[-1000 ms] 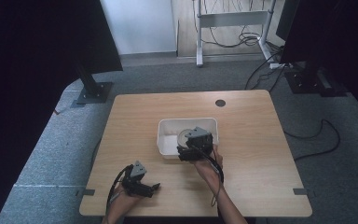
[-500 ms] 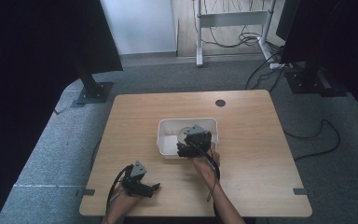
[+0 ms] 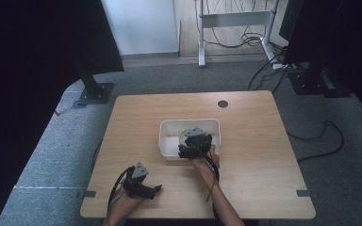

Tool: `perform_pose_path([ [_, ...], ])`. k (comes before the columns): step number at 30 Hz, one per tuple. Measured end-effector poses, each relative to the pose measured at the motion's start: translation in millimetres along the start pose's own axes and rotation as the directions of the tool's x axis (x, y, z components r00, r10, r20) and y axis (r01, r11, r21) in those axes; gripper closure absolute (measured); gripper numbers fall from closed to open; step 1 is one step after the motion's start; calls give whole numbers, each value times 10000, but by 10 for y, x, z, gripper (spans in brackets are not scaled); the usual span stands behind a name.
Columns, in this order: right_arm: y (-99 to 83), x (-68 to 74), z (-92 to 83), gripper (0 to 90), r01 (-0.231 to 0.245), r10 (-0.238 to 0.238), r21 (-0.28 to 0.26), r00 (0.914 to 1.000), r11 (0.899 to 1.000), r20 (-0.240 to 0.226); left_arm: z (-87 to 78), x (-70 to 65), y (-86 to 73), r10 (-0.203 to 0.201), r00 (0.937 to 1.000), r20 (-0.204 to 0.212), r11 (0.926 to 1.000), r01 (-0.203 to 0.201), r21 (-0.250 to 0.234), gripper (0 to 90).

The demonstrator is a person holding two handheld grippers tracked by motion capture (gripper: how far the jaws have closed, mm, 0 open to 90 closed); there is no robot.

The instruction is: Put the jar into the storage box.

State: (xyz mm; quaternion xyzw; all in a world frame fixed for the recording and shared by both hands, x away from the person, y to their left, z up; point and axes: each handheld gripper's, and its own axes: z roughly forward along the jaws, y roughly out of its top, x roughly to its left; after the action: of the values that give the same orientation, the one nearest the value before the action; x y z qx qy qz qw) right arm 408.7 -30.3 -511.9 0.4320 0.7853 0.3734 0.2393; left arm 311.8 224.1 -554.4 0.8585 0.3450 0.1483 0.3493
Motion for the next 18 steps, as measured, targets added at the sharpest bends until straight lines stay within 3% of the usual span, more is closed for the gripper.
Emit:
perform_pose_path([
  [18,-61,-67,91,90,-608,617,264,9975,9978,-340,0,0,0,3,10000,-1,10000,-3,3,3],
])
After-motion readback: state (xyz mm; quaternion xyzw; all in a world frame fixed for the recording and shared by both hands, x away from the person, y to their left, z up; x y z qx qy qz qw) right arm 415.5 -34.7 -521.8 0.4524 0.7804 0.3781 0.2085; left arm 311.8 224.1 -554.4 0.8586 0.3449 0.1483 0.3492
